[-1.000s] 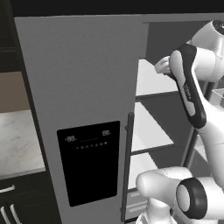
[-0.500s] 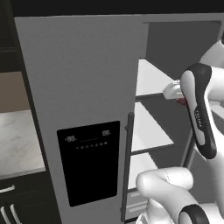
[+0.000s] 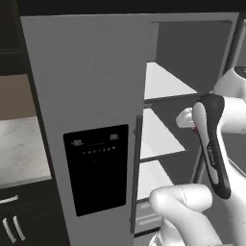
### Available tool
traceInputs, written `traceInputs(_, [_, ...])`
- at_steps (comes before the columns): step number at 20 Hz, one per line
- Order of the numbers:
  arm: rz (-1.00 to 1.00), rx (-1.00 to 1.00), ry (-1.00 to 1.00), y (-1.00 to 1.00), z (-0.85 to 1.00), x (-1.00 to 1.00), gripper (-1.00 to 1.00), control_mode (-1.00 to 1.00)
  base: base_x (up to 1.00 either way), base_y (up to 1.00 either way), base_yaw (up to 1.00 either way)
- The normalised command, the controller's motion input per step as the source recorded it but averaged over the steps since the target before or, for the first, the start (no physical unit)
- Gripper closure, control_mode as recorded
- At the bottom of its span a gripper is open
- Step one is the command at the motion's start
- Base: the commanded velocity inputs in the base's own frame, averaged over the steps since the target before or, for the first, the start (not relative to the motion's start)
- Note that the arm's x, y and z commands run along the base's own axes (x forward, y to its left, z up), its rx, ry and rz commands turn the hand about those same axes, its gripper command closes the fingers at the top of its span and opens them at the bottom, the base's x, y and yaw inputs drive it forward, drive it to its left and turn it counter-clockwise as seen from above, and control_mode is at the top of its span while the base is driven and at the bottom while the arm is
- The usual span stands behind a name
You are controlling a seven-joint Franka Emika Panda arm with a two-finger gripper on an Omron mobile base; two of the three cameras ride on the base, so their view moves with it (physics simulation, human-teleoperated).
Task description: Move the hot dog bun to the plate on the dining table and place the condiment next to that plate. Then navigate to the fridge and take the sausage and place it on the plate as well.
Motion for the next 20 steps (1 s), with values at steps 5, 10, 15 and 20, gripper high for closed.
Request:
traceInputs(5, [0.00, 0.00, 0.00, 0.00, 0.00, 0.00, 1.00, 1.00, -1.00, 0.34, -0.20])
traceInputs(10, [0.00, 0.00, 0.00, 0.00, 0.00, 0.00, 1.00, 1.00, -0.91, 0.28, -0.67])
traceInputs(15, [0.00, 0.00, 0.00, 0.00, 0.00, 0.00, 1.00, 1.00, -0.24, 0.03, -0.98])
traceInputs(20, [0.00, 0.00, 0.00, 0.00, 0.00, 0.00, 1.00, 1.00, -0.08, -0.03, -0.96])
